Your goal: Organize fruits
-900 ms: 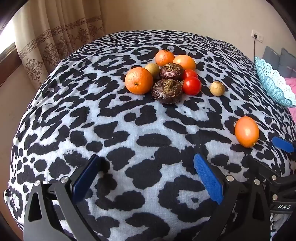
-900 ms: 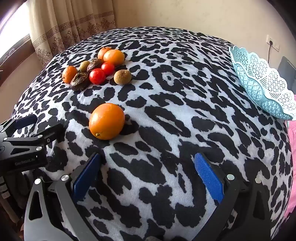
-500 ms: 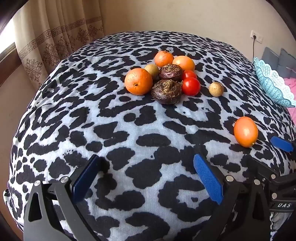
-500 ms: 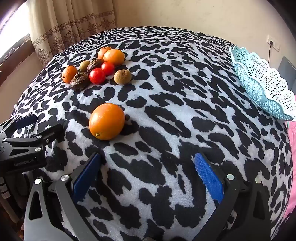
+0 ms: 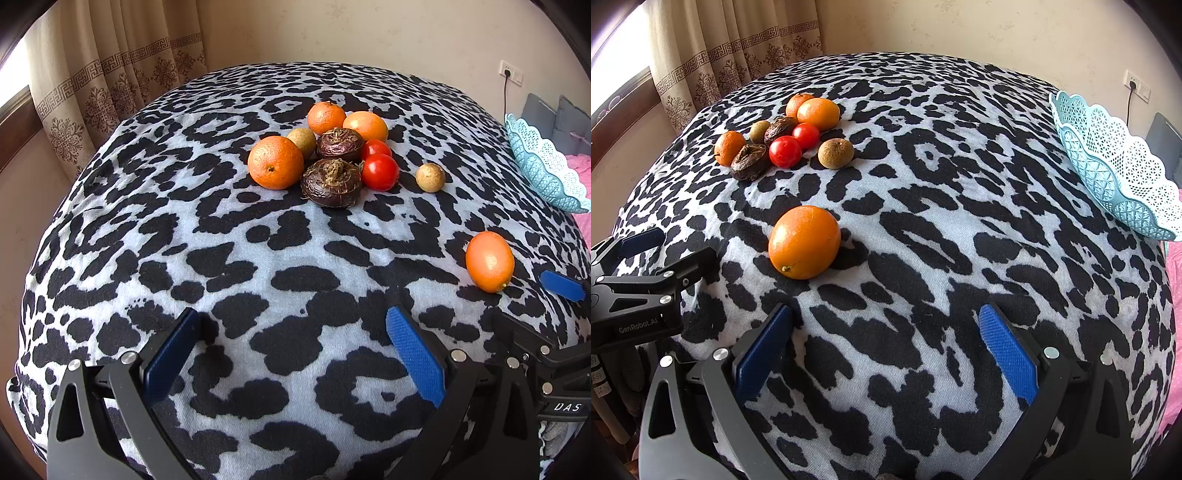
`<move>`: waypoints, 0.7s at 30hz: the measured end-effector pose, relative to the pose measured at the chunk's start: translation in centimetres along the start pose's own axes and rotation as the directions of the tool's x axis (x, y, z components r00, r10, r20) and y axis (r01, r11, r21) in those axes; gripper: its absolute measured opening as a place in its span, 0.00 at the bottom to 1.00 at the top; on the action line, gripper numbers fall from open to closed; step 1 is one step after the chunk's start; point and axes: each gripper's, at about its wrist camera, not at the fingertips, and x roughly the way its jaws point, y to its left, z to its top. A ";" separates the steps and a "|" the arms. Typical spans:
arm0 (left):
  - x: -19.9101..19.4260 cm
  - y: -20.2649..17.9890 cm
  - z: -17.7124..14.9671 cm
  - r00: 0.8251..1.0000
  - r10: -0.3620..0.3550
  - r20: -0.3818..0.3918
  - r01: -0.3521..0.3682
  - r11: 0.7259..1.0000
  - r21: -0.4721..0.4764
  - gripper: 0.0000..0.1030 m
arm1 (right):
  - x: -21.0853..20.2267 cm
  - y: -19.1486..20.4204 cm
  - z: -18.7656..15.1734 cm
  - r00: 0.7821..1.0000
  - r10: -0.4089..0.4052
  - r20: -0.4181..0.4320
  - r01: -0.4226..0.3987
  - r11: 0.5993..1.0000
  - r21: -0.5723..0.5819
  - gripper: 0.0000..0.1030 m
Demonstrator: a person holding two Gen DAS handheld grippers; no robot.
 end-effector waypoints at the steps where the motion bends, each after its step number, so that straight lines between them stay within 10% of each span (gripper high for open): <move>1: 0.0 0.0 0.0 1.000 0.000 0.000 0.000 1.000 0.000 0.95 | 0.0 0.0 0.0 1.000 0.000 0.000 0.000 1.000 0.000 0.98; 21: -0.1 -0.2 0.0 1.000 0.001 0.002 -0.001 1.000 0.001 0.95 | 0.0 0.0 0.0 1.000 0.003 -0.003 -0.003 1.000 -0.007 0.98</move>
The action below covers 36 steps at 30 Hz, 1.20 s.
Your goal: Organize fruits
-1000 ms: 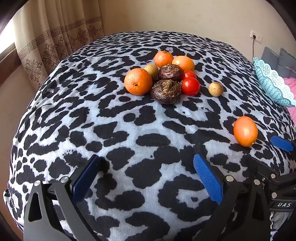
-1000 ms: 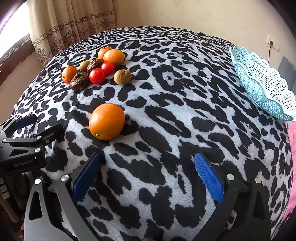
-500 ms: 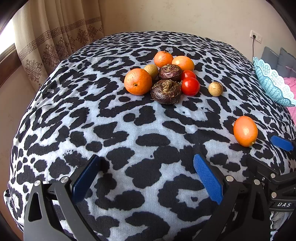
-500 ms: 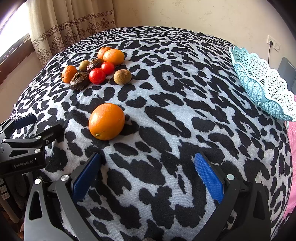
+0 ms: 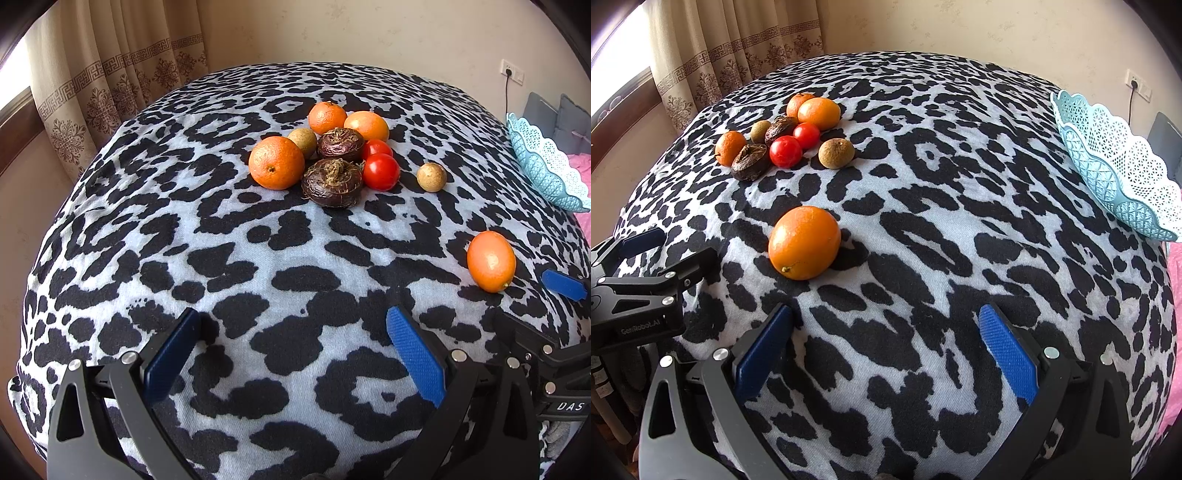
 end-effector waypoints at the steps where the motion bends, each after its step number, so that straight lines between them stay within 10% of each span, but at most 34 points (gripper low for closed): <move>1: 0.0 0.0 0.0 1.000 0.000 0.000 0.000 1.000 0.000 0.95 | 0.1 0.0 -0.1 1.000 0.000 0.000 0.000 1.000 -0.002 0.98; 36: 0.1 0.8 0.2 0.999 -0.033 0.011 0.033 0.999 0.005 0.95 | 0.0 -0.2 0.1 1.000 0.017 0.005 -0.017 1.000 0.002 0.98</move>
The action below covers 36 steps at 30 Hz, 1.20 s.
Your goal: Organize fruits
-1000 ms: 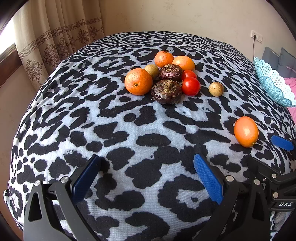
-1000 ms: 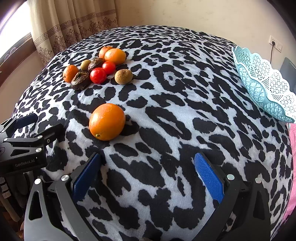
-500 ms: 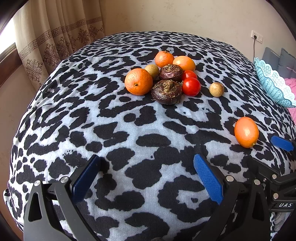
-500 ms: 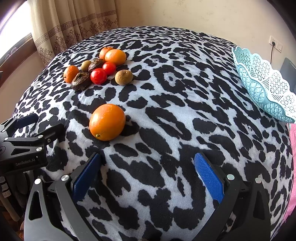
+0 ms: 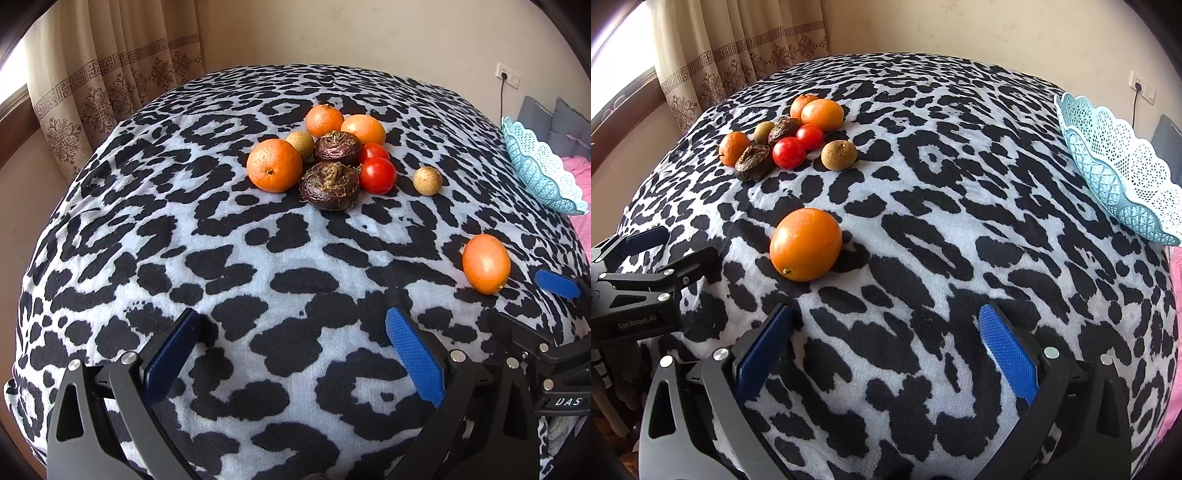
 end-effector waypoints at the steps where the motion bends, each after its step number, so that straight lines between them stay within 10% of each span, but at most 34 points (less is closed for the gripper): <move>1: -0.1 0.0 0.0 1.000 -0.004 0.002 0.004 1.000 0.003 0.95 | 0.0 0.1 0.0 1.000 -0.003 0.000 0.003 1.000 -0.002 0.98; 26: -2.5 2.8 1.1 0.996 0.060 0.070 -0.058 0.998 -0.030 0.95 | -2.2 1.0 2.1 0.989 0.125 0.079 -0.128 0.991 0.037 0.97; 36: -2.4 3.9 1.3 0.995 0.070 0.071 -0.066 0.996 -0.057 0.95 | 0.2 2.7 2.8 0.986 0.166 -0.001 -0.166 0.986 0.004 0.46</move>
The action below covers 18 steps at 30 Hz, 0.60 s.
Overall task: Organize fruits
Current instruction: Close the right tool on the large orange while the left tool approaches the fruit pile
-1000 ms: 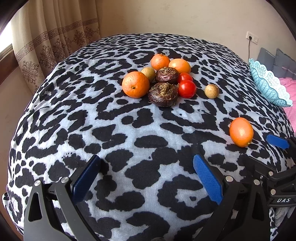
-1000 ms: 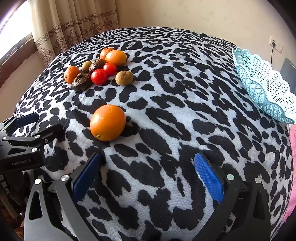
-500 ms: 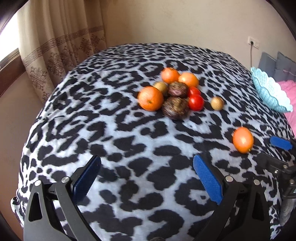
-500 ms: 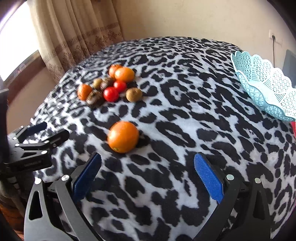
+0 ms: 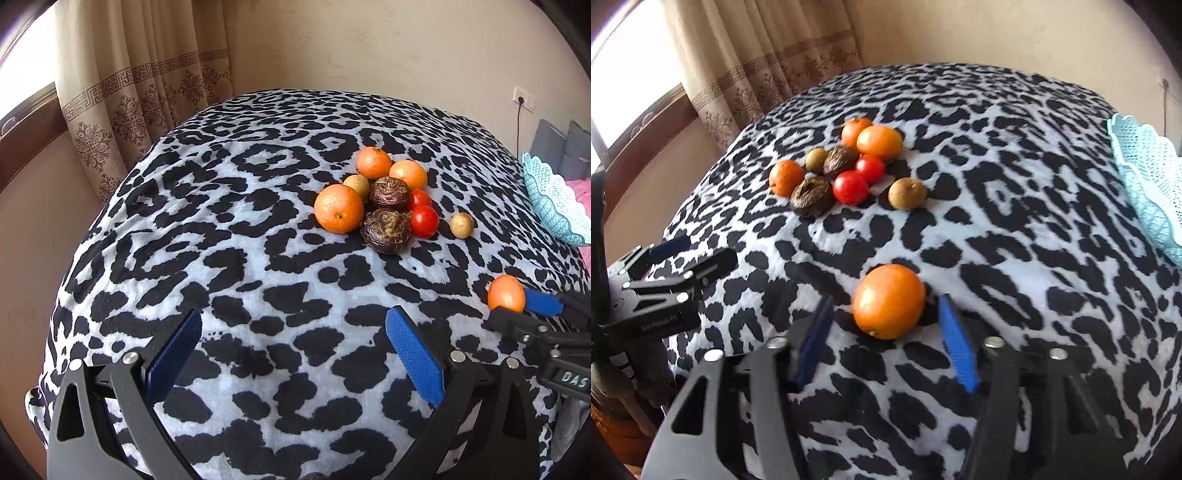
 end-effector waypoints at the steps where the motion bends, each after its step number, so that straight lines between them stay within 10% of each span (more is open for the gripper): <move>1: 0.0 0.0 0.1 1.000 0.001 0.001 -0.001 1.000 -0.002 0.95 | 0.1 0.0 0.0 1.000 -0.008 0.001 0.008 1.000 -0.001 0.44; 18: 3.0 -0.4 4.3 1.000 -0.011 0.009 0.011 1.000 -0.003 0.79 | -1.7 -1.5 -0.1 0.999 0.011 0.049 -0.014 0.998 0.069 0.39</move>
